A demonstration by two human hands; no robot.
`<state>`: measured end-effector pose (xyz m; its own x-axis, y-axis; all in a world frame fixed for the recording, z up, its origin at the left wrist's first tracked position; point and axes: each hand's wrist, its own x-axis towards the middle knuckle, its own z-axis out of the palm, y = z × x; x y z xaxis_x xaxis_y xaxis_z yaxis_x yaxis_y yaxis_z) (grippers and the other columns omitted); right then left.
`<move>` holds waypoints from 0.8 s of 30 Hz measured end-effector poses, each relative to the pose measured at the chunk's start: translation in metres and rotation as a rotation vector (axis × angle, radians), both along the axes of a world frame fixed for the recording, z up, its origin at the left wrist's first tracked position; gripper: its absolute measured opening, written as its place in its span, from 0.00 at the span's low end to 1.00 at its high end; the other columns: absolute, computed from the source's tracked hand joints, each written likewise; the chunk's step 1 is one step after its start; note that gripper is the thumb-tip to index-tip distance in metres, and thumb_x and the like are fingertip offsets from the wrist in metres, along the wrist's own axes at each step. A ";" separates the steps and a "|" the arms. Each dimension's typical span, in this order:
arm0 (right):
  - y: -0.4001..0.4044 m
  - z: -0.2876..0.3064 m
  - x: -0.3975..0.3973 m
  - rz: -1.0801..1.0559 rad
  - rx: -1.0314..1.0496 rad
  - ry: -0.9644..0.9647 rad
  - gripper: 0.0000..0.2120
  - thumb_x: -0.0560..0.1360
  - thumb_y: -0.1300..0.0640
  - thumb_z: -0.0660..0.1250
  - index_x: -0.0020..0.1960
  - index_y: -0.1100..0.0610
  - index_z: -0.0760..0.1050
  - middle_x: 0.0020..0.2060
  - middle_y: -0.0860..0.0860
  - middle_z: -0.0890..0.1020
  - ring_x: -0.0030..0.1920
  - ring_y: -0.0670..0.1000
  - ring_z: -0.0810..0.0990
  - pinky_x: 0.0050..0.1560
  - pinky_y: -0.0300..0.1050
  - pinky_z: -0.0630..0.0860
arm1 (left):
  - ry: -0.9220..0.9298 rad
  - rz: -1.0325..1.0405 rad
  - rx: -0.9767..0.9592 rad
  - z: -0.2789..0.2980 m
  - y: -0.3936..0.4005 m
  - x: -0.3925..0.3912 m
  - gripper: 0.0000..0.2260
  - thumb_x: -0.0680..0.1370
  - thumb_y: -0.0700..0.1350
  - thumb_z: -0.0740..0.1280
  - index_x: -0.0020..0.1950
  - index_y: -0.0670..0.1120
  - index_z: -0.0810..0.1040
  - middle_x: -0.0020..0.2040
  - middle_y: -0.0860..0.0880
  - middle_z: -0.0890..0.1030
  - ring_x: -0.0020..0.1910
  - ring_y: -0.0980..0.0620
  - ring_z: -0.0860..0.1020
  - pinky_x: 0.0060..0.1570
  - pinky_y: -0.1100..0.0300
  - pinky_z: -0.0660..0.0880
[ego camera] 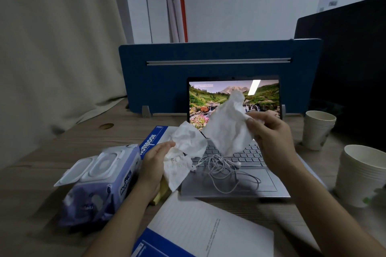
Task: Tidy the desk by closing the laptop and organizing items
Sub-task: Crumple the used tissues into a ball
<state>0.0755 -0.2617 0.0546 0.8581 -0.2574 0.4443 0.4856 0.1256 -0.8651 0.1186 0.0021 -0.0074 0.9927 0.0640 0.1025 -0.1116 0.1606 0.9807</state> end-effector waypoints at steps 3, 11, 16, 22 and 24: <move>-0.001 0.001 -0.001 0.100 0.108 0.025 0.07 0.76 0.65 0.67 0.45 0.58 0.83 0.39 0.48 0.84 0.42 0.51 0.83 0.41 0.40 0.81 | -0.004 0.028 0.032 -0.002 0.001 0.002 0.09 0.76 0.51 0.67 0.49 0.51 0.86 0.59 0.48 0.82 0.61 0.44 0.78 0.64 0.42 0.73; 0.025 -0.017 -0.001 0.140 -0.288 0.144 0.08 0.76 0.64 0.68 0.46 0.55 0.85 0.42 0.52 0.85 0.44 0.53 0.84 0.44 0.42 0.81 | 0.035 -0.115 -0.049 0.000 0.001 -0.003 0.24 0.73 0.63 0.64 0.56 0.47 0.84 0.57 0.41 0.84 0.59 0.40 0.80 0.65 0.35 0.70; 0.038 -0.029 -0.001 0.162 -0.463 0.190 0.08 0.78 0.60 0.67 0.50 0.51 0.84 0.37 0.54 0.83 0.37 0.55 0.74 0.39 0.49 0.71 | -0.022 -0.216 0.044 0.006 -0.003 -0.012 0.27 0.65 0.66 0.71 0.57 0.51 0.83 0.60 0.48 0.83 0.61 0.47 0.79 0.64 0.44 0.73; 0.047 -0.030 -0.004 0.202 -0.432 0.160 0.07 0.78 0.64 0.66 0.51 0.55 0.81 0.43 0.59 0.82 0.40 0.54 0.78 0.42 0.48 0.74 | -0.159 -0.288 0.254 0.006 -0.005 -0.019 0.23 0.68 0.51 0.74 0.62 0.51 0.77 0.59 0.54 0.81 0.55 0.58 0.81 0.50 0.62 0.79; 0.050 -0.029 -0.006 0.219 -0.417 0.129 0.06 0.78 0.66 0.65 0.51 0.58 0.79 0.41 0.59 0.81 0.38 0.52 0.77 0.39 0.45 0.73 | -0.179 -0.290 0.283 0.006 -0.006 -0.020 0.24 0.67 0.50 0.75 0.62 0.51 0.77 0.59 0.53 0.81 0.55 0.56 0.81 0.51 0.60 0.79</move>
